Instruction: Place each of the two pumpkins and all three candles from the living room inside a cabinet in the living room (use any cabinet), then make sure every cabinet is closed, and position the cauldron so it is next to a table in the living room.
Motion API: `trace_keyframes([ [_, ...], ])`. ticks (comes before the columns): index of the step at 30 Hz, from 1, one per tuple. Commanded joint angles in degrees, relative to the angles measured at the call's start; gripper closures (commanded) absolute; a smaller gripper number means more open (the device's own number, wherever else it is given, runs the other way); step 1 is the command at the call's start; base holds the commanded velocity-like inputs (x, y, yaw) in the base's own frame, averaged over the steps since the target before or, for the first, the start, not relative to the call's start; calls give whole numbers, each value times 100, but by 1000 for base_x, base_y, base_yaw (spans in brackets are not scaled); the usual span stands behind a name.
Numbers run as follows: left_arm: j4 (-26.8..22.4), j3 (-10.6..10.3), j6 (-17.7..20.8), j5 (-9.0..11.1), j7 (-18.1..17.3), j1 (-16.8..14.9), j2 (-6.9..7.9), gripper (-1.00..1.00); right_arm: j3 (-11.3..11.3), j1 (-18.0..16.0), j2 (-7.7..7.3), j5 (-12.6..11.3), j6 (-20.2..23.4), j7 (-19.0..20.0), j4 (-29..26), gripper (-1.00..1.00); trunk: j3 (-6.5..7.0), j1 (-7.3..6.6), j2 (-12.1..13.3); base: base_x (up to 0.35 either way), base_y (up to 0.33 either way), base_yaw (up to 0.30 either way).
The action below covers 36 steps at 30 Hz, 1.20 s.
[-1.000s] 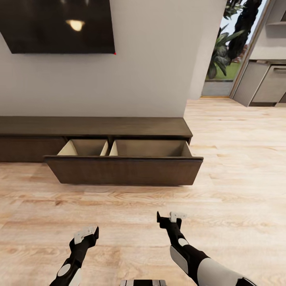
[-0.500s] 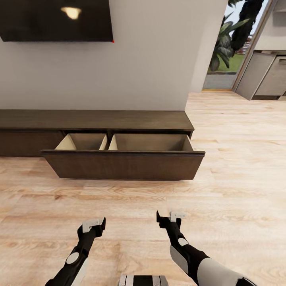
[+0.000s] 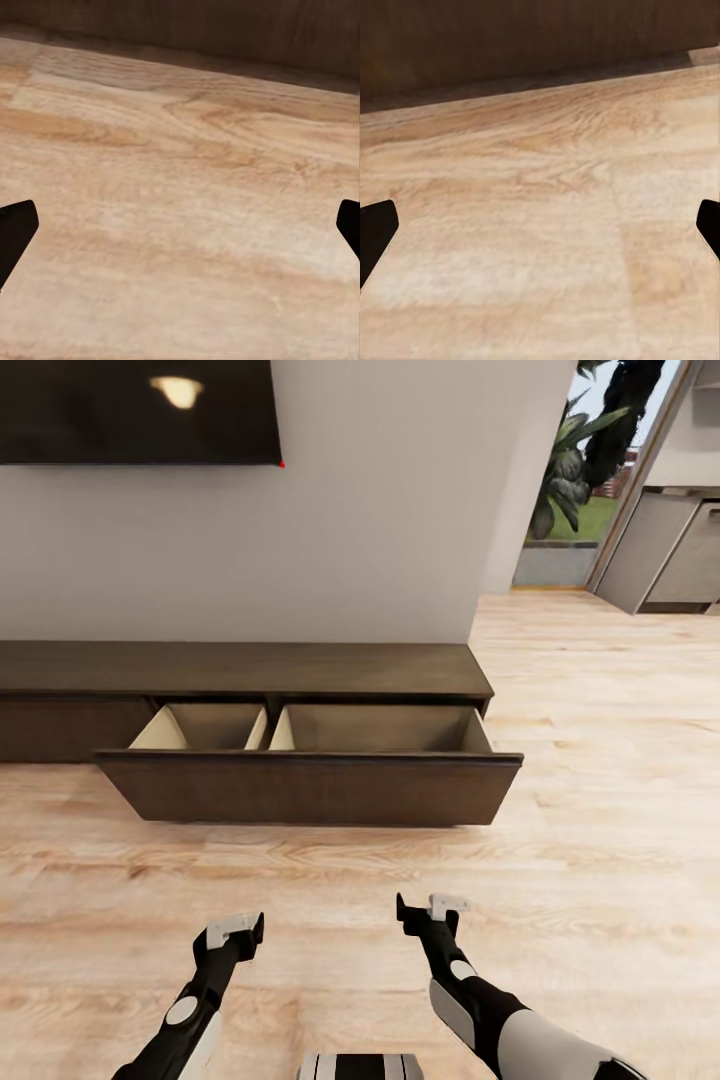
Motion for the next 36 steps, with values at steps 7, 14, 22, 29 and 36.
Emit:
trace_keyframes([
  [7,15,-25,-4,41,22,-3,18,-100,49,-5,6,-23,-17,-43,1,-100,-4,2,-1,342,0,0],
  [14,20,-25,-3,41,21,-3,21,-100,49,-5,1,-31,-17,-43,8,-100,-4,2,-1,346,0,0],
  [22,23,-25,-15,41,27,-3,24,-100,41,-5,0,-32,-17,-43,9,-100,-4,2,-1,346,0,0],
  [29,21,-25,-58,33,22,-3,26,-100,32,-5,6,-32,-17,-43,9,-100,-4,2,-1,343,0,0],
  [36,22,-25,-73,24,21,-3,29,-100,31,-5,9,-32,-17,-43,9,-100,-4,2,-1,182,0,0],
])
